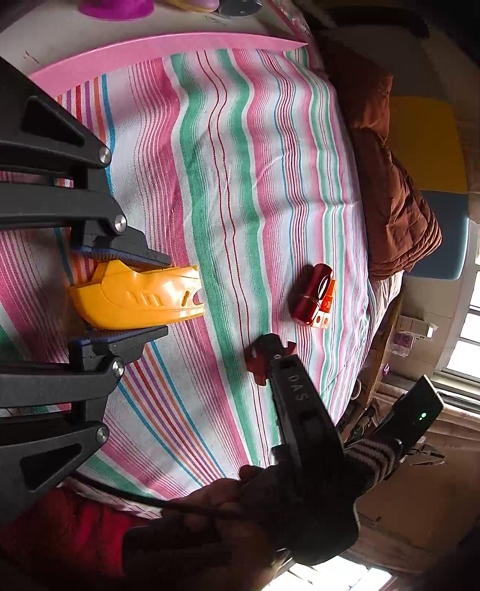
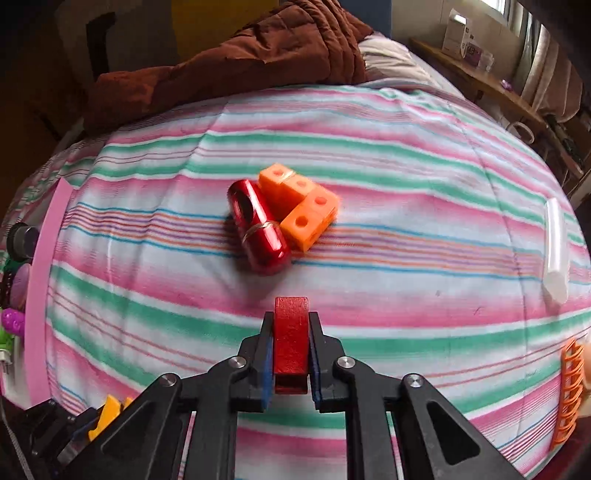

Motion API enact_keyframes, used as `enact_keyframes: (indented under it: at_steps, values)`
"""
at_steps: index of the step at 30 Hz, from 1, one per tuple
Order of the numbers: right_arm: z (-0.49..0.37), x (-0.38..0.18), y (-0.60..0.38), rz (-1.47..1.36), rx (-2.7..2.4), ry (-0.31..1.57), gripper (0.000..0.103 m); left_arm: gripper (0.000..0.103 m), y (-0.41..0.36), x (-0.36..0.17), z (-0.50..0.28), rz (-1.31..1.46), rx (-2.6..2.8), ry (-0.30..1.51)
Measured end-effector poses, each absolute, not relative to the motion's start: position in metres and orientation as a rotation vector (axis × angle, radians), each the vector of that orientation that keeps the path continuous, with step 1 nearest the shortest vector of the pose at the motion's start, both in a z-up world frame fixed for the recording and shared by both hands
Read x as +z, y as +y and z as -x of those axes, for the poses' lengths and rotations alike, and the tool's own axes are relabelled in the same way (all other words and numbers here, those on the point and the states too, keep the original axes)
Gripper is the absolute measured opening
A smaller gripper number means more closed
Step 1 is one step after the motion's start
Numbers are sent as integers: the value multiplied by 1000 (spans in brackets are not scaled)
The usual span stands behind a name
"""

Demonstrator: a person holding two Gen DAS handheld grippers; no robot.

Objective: Organize rigid objects
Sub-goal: 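Carry the yellow piece to the tray with the left gripper while the right grasps the red bracket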

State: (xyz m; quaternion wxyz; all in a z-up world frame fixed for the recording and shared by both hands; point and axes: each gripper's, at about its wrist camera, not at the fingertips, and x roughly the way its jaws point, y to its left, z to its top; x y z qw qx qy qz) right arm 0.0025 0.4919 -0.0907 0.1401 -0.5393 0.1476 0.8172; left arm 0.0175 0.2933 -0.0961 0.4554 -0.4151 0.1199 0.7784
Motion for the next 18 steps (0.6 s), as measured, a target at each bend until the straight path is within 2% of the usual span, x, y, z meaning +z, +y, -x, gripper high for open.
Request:
enact_keyframes:
  at_steps: [6, 11, 18]
  values:
    - [-11, -95, 485, 1497, 2380, 436, 14, 30, 287, -89, -20, 1078, 1935, 292]
    - [-8, -97, 474, 1485, 2409, 296, 15, 30, 273, -73, -29, 1062, 1968, 298]
    - [-9, -99, 470, 1455, 2437, 223, 15, 30, 246, -37, -36, 983, 2060, 284]
